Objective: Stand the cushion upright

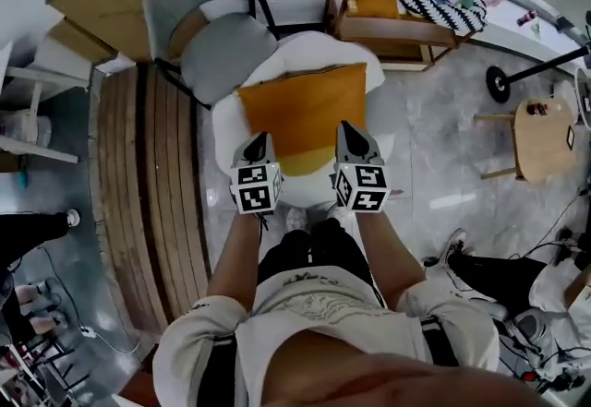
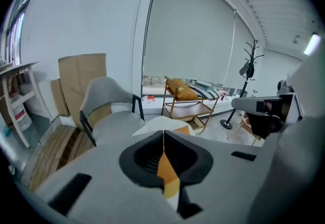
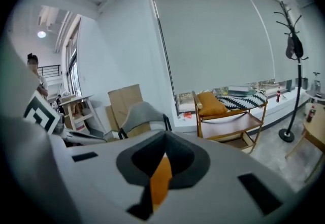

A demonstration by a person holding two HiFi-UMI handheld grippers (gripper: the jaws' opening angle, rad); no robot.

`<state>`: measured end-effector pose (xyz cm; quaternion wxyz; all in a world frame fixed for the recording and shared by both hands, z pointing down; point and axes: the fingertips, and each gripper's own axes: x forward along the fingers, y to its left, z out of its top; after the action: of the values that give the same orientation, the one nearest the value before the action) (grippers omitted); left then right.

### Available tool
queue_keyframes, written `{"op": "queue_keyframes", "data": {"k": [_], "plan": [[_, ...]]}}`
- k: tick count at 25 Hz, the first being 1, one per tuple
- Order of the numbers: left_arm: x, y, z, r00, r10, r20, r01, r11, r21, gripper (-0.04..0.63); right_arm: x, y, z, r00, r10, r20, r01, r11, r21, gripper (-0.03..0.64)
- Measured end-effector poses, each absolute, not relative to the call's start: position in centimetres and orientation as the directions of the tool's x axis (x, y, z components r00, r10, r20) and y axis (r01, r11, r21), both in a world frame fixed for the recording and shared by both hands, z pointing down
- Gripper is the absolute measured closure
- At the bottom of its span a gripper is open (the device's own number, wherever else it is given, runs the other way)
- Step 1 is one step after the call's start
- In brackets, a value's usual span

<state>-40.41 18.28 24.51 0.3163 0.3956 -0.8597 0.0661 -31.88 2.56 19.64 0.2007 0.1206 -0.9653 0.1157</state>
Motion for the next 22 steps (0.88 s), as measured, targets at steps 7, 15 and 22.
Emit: {"op": "queue_keyframes", "data": {"k": [7, 15, 22], "plan": [[-42.8, 20.0, 12.0, -0.536, -0.695, 0.480, -0.758, 0.646, 0.090, 0.569, -32.8, 3.9, 5.7, -0.958, -0.223, 0.183, -0.251, 0.957, -0.144, 0.589], [-42.5, 17.4, -0.1, -0.544, -0.792, 0.278, -0.820, 0.571, 0.023, 0.569, -31.4, 5.0, -4.7, -0.958, -0.287, -0.004, -0.285, 0.951, -0.123, 0.589], [-39.4, 15.9, -5.2, -0.513, -0.842, 0.169, -0.854, 0.520, 0.000, 0.569, -30.1, 5.8, -7.5, -0.961, -0.275, -0.034, -0.272, 0.960, -0.061, 0.589]]}}
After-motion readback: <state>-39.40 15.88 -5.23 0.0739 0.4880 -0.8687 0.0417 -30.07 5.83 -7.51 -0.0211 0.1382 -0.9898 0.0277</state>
